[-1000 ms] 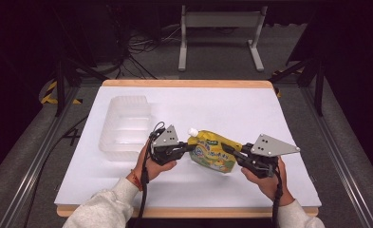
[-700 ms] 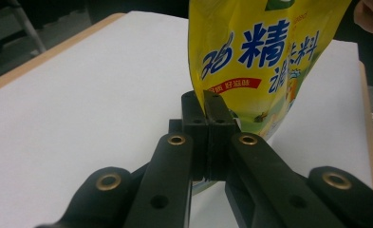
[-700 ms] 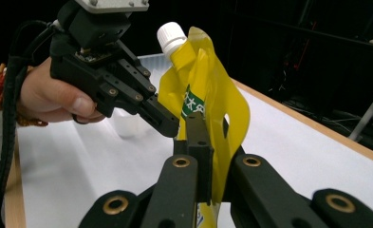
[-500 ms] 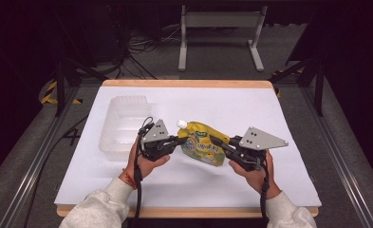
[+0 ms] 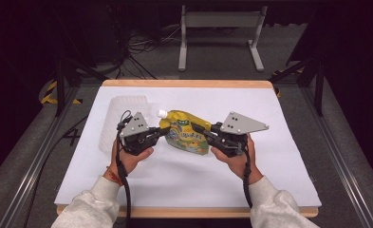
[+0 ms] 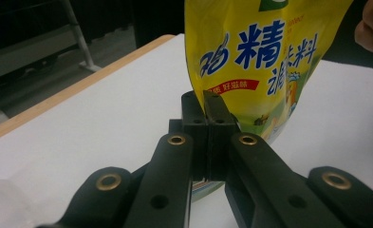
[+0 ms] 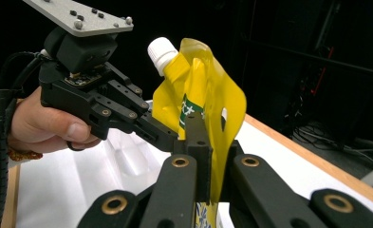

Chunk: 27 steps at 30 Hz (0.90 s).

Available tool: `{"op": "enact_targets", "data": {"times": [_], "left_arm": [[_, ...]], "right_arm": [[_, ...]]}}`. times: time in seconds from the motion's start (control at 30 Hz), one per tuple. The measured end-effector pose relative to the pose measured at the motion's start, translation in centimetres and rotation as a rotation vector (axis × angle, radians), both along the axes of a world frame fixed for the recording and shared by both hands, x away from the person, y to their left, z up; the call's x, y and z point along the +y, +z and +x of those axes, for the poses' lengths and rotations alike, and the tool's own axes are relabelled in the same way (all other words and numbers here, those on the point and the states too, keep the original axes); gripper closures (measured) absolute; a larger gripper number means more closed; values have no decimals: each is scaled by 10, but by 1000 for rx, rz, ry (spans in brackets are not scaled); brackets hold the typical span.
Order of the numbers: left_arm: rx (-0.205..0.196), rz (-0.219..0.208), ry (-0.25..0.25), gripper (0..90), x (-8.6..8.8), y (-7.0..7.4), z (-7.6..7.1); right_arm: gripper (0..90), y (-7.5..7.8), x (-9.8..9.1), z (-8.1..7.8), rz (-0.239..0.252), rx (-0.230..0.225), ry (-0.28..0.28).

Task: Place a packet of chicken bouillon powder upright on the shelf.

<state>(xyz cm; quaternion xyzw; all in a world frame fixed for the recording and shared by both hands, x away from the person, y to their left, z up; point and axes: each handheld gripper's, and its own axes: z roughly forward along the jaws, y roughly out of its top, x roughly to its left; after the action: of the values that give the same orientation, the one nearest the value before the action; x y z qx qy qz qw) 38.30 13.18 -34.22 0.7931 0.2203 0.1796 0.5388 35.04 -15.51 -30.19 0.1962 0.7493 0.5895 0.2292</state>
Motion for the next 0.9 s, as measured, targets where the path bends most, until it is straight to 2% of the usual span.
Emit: {"op": "enact_targets", "data": {"times": [0.07, 0.13, 0.23, 0.57, 0.9], "left_arm": [[-10, -10, 16, 894, 9, 3, 1], [-28, -1, 39, 893, 17, 6, 1], [-34, -1, 54, 894, 24, 7, 2], [-22, -59, 122, 892, 59, 3, 8], [-16, -59, 185, 889, 84, -1, 5]], "right_arm": [[900, 5, 10, 5, -3, -16, 25], [900, 7, 17, 10, 0, -22, 32], [900, 8, 25, 17, 17, -8, 41], [900, 9, 62, 36, 26, 5, 71], [900, 5, 92, 45, 2, 7, 121]]}}
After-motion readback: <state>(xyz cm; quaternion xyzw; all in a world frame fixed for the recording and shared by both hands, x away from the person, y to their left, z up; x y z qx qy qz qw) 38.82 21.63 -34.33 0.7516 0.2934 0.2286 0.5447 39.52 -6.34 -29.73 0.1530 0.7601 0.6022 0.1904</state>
